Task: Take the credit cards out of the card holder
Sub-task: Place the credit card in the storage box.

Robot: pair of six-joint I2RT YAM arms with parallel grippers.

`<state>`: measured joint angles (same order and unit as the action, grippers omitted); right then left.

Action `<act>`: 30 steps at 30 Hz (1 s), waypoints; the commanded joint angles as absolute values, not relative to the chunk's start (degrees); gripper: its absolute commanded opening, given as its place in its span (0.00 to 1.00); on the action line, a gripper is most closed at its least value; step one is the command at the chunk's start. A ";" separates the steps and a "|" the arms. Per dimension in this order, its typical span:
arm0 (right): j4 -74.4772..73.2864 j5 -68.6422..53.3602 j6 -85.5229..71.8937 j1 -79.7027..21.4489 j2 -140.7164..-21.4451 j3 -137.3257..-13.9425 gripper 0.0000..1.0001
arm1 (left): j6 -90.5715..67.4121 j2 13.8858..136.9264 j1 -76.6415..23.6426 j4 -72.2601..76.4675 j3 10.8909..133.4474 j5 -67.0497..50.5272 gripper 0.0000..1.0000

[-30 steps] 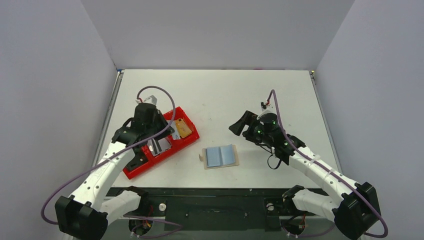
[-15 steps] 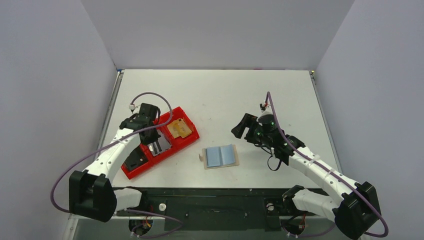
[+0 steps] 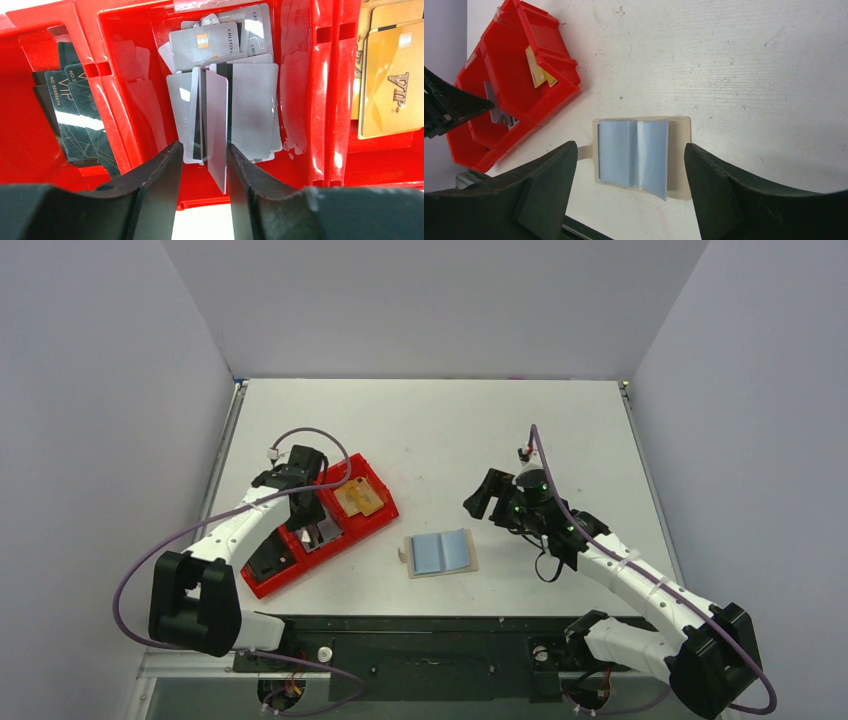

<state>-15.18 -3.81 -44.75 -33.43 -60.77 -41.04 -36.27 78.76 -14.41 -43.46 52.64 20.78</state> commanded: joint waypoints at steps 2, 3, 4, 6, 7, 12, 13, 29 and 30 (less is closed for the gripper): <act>-14.98 -2.94 -43.44 -33.82 -61.70 -41.94 0.74 | -35.07 76.42 -14.18 -41.53 54.36 19.92 0.39; -15.30 -2.70 -43.42 -34.00 -62.03 -42.04 0.74 | -34.78 75.88 -14.16 -41.55 54.56 19.76 0.41; -15.49 -2.21 -43.38 -34.38 -62.27 -42.11 0.74 | -34.66 75.56 -14.15 -41.61 54.88 19.11 0.41; -16.00 -0.94 -43.15 -35.29 -62.73 -42.49 0.74 | -34.11 74.36 -14.15 -41.57 55.50 18.23 0.45; -16.22 -0.56 -43.09 -36.07 -63.00 -42.83 0.74 | -33.84 74.01 -14.15 -41.66 55.74 17.90 0.46; -18.17 4.70 -43.07 -38.95 -64.73 -44.48 0.74 | -32.10 70.35 -14.18 -40.71 57.56 13.31 0.51; -18.44 5.90 -43.00 -40.06 -64.97 -45.11 0.74 | -31.56 69.89 -14.16 -40.44 57.70 11.57 0.51; -20.69 13.78 -46.36 -55.82 -84.23 -54.36 0.71 | -34.52 67.31 -15.75 -30.85 58.48 -14.86 0.59; -20.76 14.08 -46.52 -56.69 -85.27 -54.69 0.70 | -35.17 67.40 -16.51 -30.41 58.24 -15.16 0.59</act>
